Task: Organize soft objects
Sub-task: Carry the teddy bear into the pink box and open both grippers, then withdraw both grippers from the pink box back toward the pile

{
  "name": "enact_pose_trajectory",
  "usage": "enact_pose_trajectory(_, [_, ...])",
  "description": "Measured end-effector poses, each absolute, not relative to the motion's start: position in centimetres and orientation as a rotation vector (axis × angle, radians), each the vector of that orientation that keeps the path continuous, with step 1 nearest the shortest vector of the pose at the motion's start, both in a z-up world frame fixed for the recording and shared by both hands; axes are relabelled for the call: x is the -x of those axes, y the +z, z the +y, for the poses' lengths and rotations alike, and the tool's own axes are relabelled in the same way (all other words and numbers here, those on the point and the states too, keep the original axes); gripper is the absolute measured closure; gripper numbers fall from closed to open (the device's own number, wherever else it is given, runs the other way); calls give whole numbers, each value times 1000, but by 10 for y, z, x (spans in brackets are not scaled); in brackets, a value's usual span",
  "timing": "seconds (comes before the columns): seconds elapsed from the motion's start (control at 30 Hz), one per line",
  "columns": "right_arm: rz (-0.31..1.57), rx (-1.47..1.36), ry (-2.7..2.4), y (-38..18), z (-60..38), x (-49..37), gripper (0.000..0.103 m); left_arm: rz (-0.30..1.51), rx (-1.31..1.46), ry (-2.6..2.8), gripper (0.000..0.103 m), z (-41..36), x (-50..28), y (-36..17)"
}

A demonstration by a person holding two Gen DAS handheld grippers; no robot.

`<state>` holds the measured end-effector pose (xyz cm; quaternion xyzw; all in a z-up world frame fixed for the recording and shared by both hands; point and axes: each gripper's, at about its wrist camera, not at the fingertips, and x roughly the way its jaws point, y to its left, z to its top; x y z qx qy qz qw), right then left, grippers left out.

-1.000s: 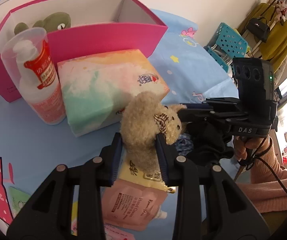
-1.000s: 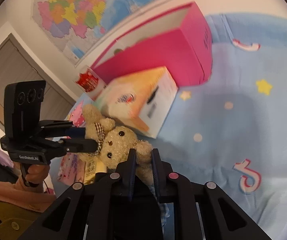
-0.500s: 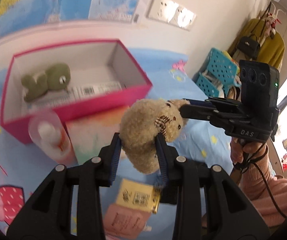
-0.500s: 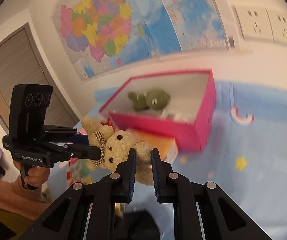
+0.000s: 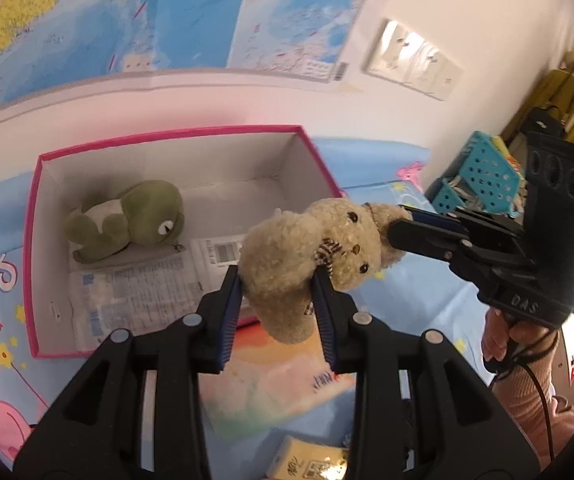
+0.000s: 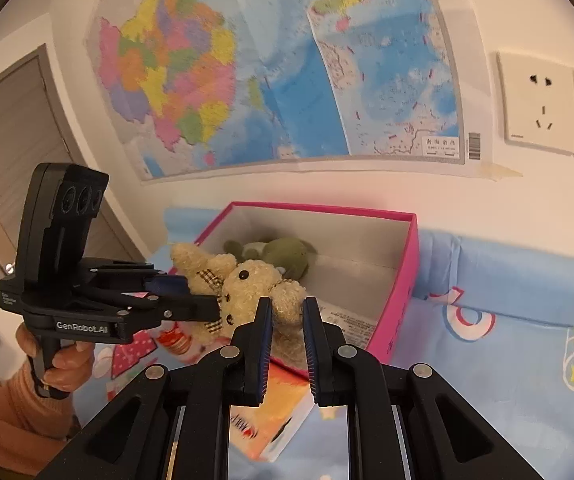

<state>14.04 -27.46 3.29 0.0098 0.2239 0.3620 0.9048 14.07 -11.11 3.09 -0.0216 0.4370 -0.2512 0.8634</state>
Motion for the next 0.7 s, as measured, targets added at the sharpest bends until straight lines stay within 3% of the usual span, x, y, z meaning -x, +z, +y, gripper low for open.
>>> enact_pose_trajectory(0.4, [566,-3,669,13,-260,-176,88,1046,46,-458,67,-119,-177,0])
enact_pose_trajectory(0.57, [560,-19,612,12,-266,-178,80,1035,38,-456,66,-114,-169,0])
enact_pose_trajectory(0.7, [563,15,611,10,-264,-174,80,1010,15,-446,66,-113,-162,2])
